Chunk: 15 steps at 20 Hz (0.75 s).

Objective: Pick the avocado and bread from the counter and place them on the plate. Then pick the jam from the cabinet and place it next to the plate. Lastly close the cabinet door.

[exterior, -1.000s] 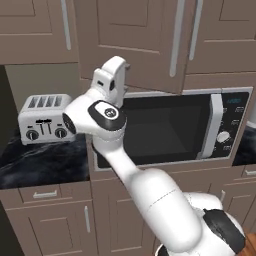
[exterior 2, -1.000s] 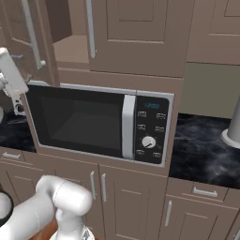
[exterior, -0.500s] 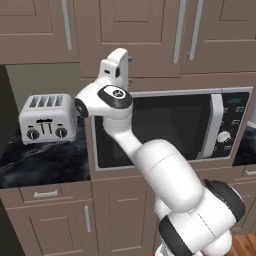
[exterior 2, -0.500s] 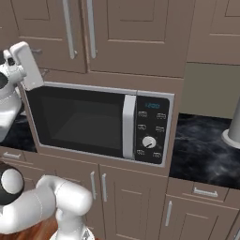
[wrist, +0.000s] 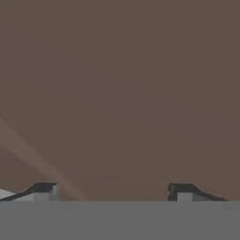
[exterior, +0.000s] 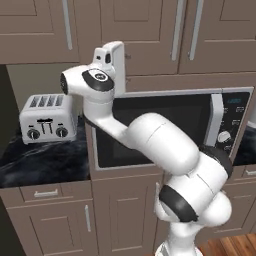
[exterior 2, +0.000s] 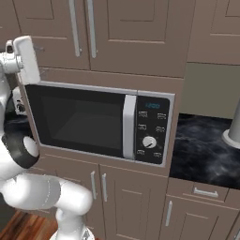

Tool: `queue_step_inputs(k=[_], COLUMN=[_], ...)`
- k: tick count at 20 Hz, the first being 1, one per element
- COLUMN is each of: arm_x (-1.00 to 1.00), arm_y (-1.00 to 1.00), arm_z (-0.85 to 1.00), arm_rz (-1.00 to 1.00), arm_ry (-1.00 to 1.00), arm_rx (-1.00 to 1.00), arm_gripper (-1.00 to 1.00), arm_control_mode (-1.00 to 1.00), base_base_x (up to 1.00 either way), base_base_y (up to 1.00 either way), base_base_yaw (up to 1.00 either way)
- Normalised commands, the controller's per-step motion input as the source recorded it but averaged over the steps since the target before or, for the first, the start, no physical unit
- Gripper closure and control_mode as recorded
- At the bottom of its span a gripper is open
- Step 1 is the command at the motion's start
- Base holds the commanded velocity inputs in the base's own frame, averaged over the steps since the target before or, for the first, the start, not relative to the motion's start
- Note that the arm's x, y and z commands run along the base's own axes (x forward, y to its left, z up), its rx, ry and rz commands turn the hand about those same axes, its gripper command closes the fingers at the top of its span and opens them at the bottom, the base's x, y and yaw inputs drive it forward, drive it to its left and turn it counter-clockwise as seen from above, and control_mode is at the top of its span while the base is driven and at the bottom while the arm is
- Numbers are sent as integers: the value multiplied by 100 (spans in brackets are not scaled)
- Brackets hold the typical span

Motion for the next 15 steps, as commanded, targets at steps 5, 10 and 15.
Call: queue_step_inputs(k=[5,10,15], arm_x=[37,62,68], arm_y=[-48,-82,-82], arm_z=[0,0,-8], arm_rz=[0,3,6], arm_ry=[3,16,13], arm_rx=[-1,0,0], arm_gripper=[-100,-100,-100], arm_control_mode=[-100,-100,-100], base_base_x=[0,0,0], base_base_y=[0,0,0], base_base_yaw=[0,0,0])
